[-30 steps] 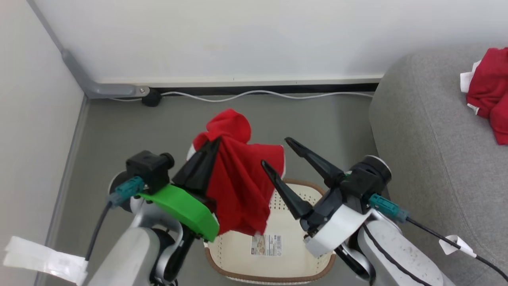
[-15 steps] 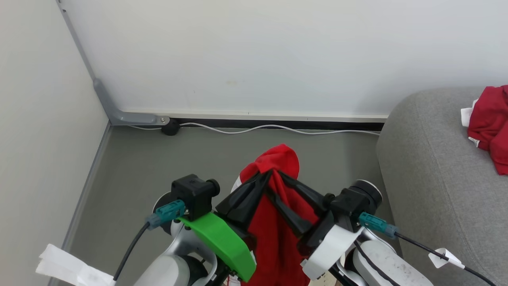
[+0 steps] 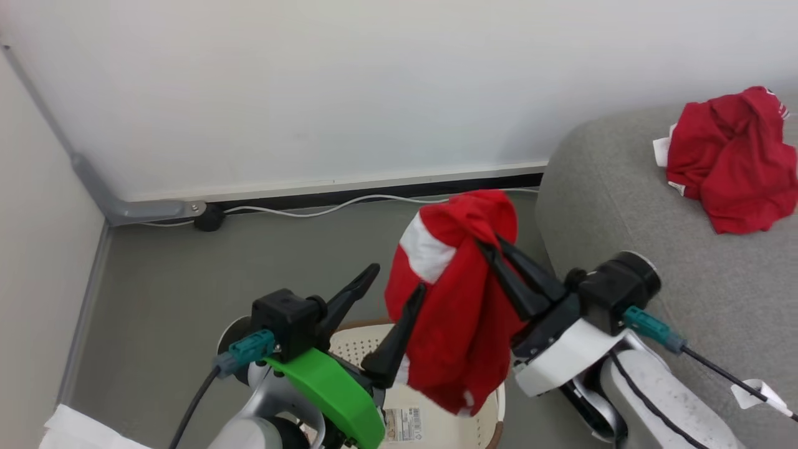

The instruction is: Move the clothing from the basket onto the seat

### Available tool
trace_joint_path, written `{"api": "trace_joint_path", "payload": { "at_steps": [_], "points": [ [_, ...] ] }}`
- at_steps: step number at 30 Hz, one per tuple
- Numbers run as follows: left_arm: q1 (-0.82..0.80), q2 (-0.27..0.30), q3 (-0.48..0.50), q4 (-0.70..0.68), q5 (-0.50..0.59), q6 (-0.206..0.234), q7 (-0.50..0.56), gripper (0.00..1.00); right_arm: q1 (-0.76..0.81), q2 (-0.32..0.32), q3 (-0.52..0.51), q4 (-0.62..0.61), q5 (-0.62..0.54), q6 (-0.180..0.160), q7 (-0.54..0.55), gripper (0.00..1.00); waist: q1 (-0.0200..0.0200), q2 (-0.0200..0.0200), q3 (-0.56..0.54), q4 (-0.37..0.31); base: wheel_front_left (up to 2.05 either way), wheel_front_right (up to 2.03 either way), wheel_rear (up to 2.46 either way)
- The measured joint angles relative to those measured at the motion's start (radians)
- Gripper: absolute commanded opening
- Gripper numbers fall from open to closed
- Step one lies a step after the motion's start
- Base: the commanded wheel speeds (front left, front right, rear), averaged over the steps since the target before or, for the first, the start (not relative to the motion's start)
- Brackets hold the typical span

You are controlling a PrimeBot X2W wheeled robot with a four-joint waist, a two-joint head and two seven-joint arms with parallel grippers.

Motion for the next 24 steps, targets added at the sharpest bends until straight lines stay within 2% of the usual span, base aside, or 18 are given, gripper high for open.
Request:
{"api": "trace_joint_path", "payload": {
  "at_steps": [7, 13, 20, 24],
  "points": [
    [-0.001, -0.013, -0.067, 0.002, -0.001, -0.04, 0.003, 1.0, 0.028, -0.066, -0.116, -0.099, -0.014, -0.097, 0.0, 0.0, 0.0, 0.0, 0.02, -0.105, 0.0, 0.0, 0.0],
    [-0.002, -0.033, -0.106, 0.003, -0.005, -0.056, 0.011, 1.0, 0.084, -0.102, -0.175, -0.174, -0.018, -0.15, 0.0, 0.0, 0.0, 0.0, 0.044, -0.186, 0.0, 0.0, 0.0],
    [-0.004, -0.039, -0.123, -0.023, 0.003, -0.054, 0.025, 1.0, 0.106, -0.12, -0.213, -0.226, 0.007, -0.155, 0.002, 0.0, 0.0, 0.0, 0.102, -0.273, 0.0, 0.0, 0.0],
    [-0.003, -0.025, -0.104, -0.034, 0.033, -0.022, 0.033, 1.0, 0.065, -0.111, -0.223, -0.22, 0.068, -0.117, 0.006, 0.0, 0.0, 0.0, 0.149, -0.319, 0.0, 0.0, 0.0]
  ]
}}
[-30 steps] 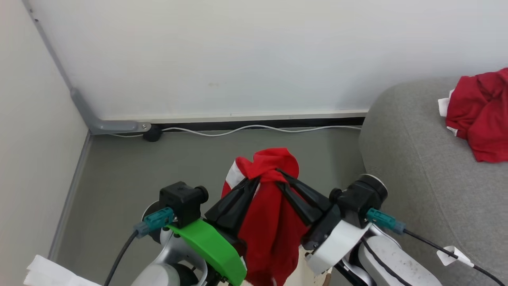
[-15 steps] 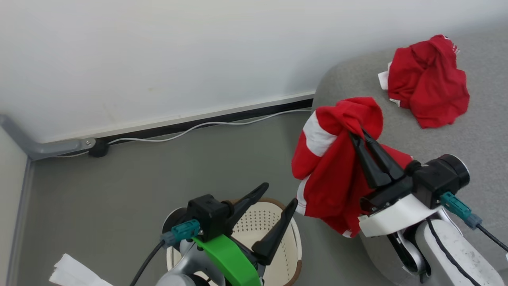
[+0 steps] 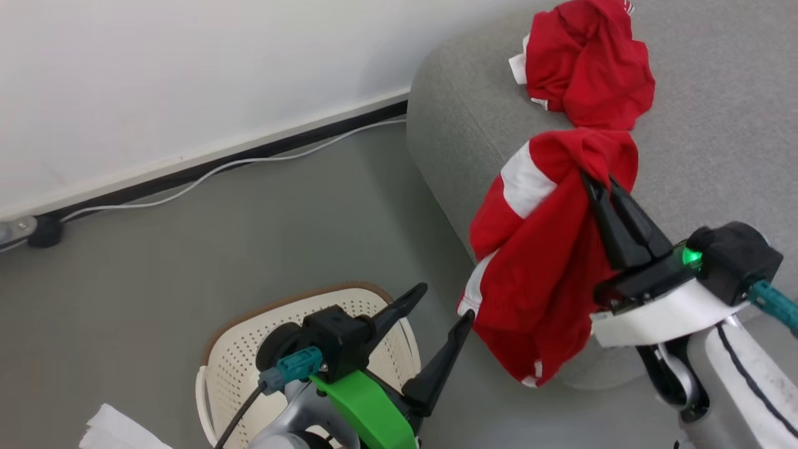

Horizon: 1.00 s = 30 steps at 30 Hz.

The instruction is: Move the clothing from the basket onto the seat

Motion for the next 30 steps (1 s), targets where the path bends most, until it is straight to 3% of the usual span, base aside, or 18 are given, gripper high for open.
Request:
{"api": "trace_joint_path", "payload": {
  "at_steps": [3, 11, 22, 25, 30],
  "points": [
    [0.0, 0.009, -0.001, -0.007, 0.007, 0.008, 0.015, 1.0, -0.054, -0.002, -0.048, 0.023, 0.045, 0.007, 0.005, 0.0, 0.0, 0.0, 0.041, -0.032, 0.0, 0.0, 0.0],
    [-0.015, 0.039, -0.025, -0.028, 0.069, 0.03, 0.073, 1.0, -0.308, -0.081, -0.238, 0.118, 0.077, 0.012, 0.03, 0.0, 0.0, 0.0, 0.167, -0.059, 0.0, 0.0, 0.0],
    [-0.053, 0.112, -0.003, -0.091, 0.132, 0.055, 0.138, 1.0, -0.678, -0.242, -0.449, 0.296, 0.118, -0.022, 0.082, 0.0, 0.0001, 0.0, 0.326, 0.006, 0.0, 0.0, 0.0],
    [-0.051, 0.148, 0.017, -0.106, 0.137, 0.065, 0.155, 1.0, -0.76, -0.28, -0.464, 0.325, 0.117, -0.024, 0.082, 0.0, 0.0001, 0.0, 0.369, 0.027, 0.0, 0.0, 0.0],
    [-0.047, 0.158, 0.021, -0.156, 0.136, 0.073, 0.184, 1.0, -0.851, -0.319, -0.467, 0.378, 0.095, -0.033, 0.091, 0.0, 0.0001, 0.0, 0.443, 0.054, 0.0, 0.0, 0.0]
  ]
}}
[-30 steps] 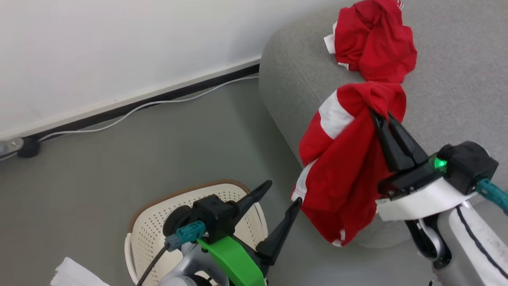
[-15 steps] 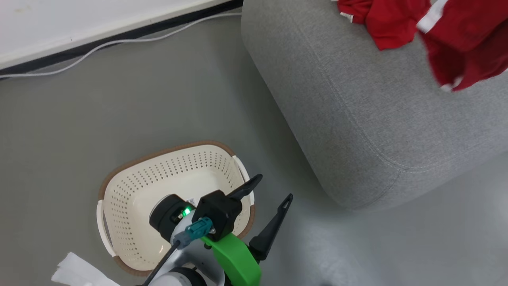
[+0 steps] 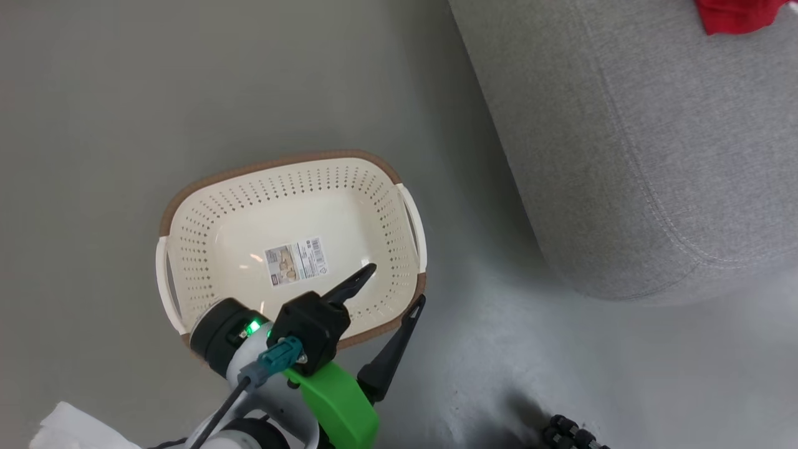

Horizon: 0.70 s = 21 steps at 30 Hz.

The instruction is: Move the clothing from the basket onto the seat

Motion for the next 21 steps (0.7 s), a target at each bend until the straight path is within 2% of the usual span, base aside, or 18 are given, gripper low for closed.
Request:
{"api": "trace_joint_path", "payload": {
  "at_steps": [6, 14, 19, 21],
  "points": [
    [0.002, 0.039, 0.018, -0.049, 0.019, 0.007, 0.022, 1.0, -0.074, -0.011, 0.005, 0.058, -0.005, -0.001, 0.004, 0.0, 0.0, 0.0, 0.091, 0.014, 0.0, 0.0, 0.0],
    [-0.003, 0.079, 0.071, -0.1, 0.054, 0.018, 0.04, 1.0, -0.09, -0.012, 0.056, 0.163, -0.046, -0.001, 0.019, 0.0, 0.0001, 0.0, 0.204, -0.002, 0.0, 0.0, 0.0],
    [-0.003, 0.086, 0.081, -0.107, 0.054, 0.018, 0.048, 1.0, -0.083, 0.049, 0.137, 0.254, -0.085, -0.001, 0.024, 0.0, 0.0001, 0.0, 0.246, -0.038, 0.0, 0.0, 0.0],
    [-0.005, 0.086, 0.075, -0.108, 0.052, 0.016, 0.049, 1.0, -0.07, 0.075, 0.137, 0.294, -0.092, -0.02, 0.019, 0.0, 0.0001, 0.0, 0.257, -0.053, 0.0, 0.0, 0.0]
  ]
}}
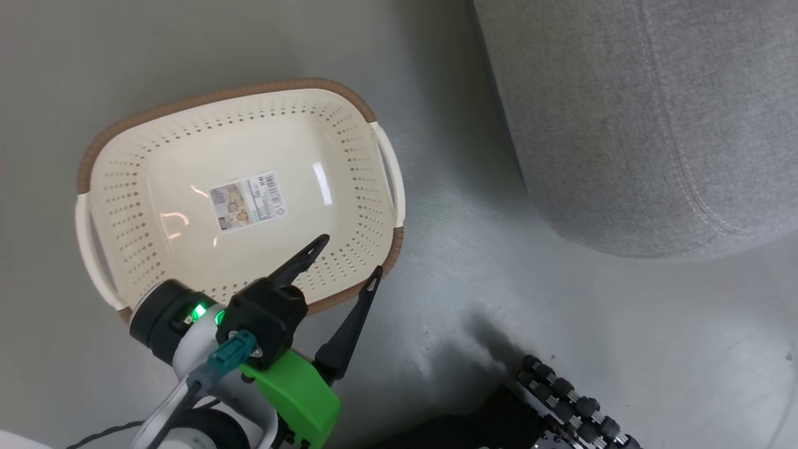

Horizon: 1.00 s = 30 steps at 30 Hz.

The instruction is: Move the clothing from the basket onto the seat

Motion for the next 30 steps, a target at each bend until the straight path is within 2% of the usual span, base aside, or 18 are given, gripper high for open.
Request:
{"api": "trace_joint_path", "payload": {
  "at_steps": [4, 7, 8, 9, 10, 11, 16, 18, 19, 22, 27, 30],
  "points": [
    [0.0, -0.009, 0.003, 0.012, -0.029, 0.0, -0.011, 1.0, 0.005, 0.062, 0.004, 0.077, -0.012, -0.024, -0.019, 0.0, 0.0, 0.0, 0.007, -0.024, 0.0, 0.0, 0.0],
    [0.0, -0.015, 0.0, 0.014, -0.035, -0.008, -0.012, 1.0, 0.005, 0.069, 0.007, 0.1, -0.019, -0.024, -0.023, 0.0, 0.0, 0.0, 0.0, -0.029, 0.0, 0.0, 0.0],
    [0.0, -0.017, -0.001, 0.015, -0.036, -0.008, -0.013, 1.0, 0.004, 0.067, 0.004, 0.108, -0.021, -0.026, -0.034, 0.05, 0.0, 0.0, -0.004, -0.03, 0.0, 0.0, 0.0],
    [0.0, -0.021, 0.0, 0.015, -0.037, -0.008, -0.021, 1.0, 0.002, 0.063, -0.001, 0.117, -0.025, -0.031, -0.041, 0.36, 0.0, 0.0, -0.009, -0.03, 0.0, 0.0, 0.0],
    [-0.001, -0.024, 0.002, 0.018, -0.038, -0.008, -0.028, 1.0, -0.002, 0.062, -0.005, 0.126, -0.026, -0.033, -0.047, 0.92, 0.0, 0.0, -0.014, -0.03, 0.0, 0.0, 0.0],
    [-0.002, -0.028, 0.008, 0.023, -0.041, -0.008, -0.035, 1.0, -0.008, 0.062, -0.004, 0.139, -0.026, -0.033, -0.047, 1.0, 0.0, 0.0, -0.019, -0.03, 0.0, 0.0, 0.0],
    [-0.008, -0.063, 0.049, 0.071, -0.089, -0.008, -0.09, 1.0, -0.008, 0.088, 0.047, 0.187, -0.045, -0.028, -0.055, 1.0, -0.0001, 0.0, -0.057, -0.028, 0.0, 0.0, 0.0],
    [-0.018, -0.081, 0.07, 0.092, -0.104, -0.007, -0.113, 1.0, 0.002, 0.096, 0.067, 0.188, -0.046, -0.002, -0.056, 1.0, 0.0, 0.0, -0.078, -0.026, 0.0, 0.0, 0.0],
    [-0.024, -0.107, 0.091, 0.109, -0.137, -0.006, -0.142, 1.0, 0.023, 0.11, 0.073, 0.185, -0.033, 0.031, -0.056, 1.0, -0.0001, 0.0, -0.102, -0.024, 0.0, 0.0, 0.0],
    [-0.024, -0.125, 0.133, 0.147, -0.153, 0.003, -0.186, 1.0, 0.089, 0.122, 0.092, 0.176, -0.021, 0.067, -0.056, 1.0, -0.0001, 0.0, -0.139, -0.021, 0.0, 0.0, 0.0],
    [-0.02, -0.13, 0.222, 0.21, -0.193, 0.015, -0.268, 1.0, 0.184, 0.121, 0.084, 0.104, -0.014, 0.08, -0.098, 1.0, -0.0001, 0.0, -0.204, -0.011, 0.0, 0.0, 0.0],
    [-0.008, -0.15, 0.274, 0.246, -0.217, 0.021, -0.318, 1.0, 0.229, 0.147, 0.063, 0.053, 0.012, 0.087, -0.111, 1.0, -0.0001, 0.0, -0.245, -0.003, 0.0, 0.0, 0.0]
  ]
}}
